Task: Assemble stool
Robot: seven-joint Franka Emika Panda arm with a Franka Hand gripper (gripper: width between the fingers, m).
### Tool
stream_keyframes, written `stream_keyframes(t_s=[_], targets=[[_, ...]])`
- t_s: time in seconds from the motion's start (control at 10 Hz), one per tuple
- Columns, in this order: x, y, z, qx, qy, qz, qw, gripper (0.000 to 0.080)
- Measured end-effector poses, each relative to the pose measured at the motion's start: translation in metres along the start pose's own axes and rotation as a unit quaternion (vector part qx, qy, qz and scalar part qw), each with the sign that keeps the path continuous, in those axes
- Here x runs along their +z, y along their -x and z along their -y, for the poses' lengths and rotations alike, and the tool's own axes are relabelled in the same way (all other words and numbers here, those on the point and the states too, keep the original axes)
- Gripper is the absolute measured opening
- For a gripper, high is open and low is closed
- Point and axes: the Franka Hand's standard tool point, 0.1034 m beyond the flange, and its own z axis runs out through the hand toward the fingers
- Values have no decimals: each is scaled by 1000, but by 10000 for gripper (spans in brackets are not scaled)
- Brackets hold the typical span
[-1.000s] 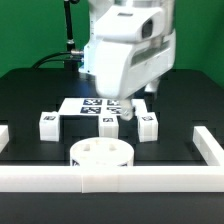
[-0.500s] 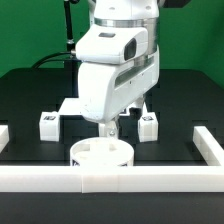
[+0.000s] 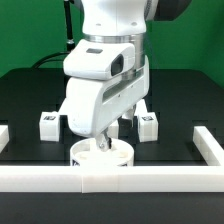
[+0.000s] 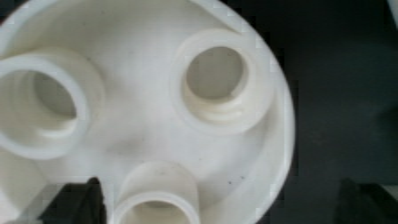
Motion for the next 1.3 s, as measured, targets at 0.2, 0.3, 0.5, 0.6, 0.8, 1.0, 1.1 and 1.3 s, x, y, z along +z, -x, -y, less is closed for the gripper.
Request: stream_keyframes(t_s=[0.2,0.3,0.5,0.6,0.8,1.0,1.1,1.3], targets=[[13,4,4,2,-8,3,1000,650],[18,6,5,3,-11,4,1000,650],[24,7,8,3,-16,6,1000,650],[27,8,9,4,-18,7,1000,649],[28,8,7,4,-12,3,1000,649],[28,8,7,4,-12,3,1000,472],[28,8,7,4,-12,3,1000,472],[30,9,10,4,-17,6,1000,101]])
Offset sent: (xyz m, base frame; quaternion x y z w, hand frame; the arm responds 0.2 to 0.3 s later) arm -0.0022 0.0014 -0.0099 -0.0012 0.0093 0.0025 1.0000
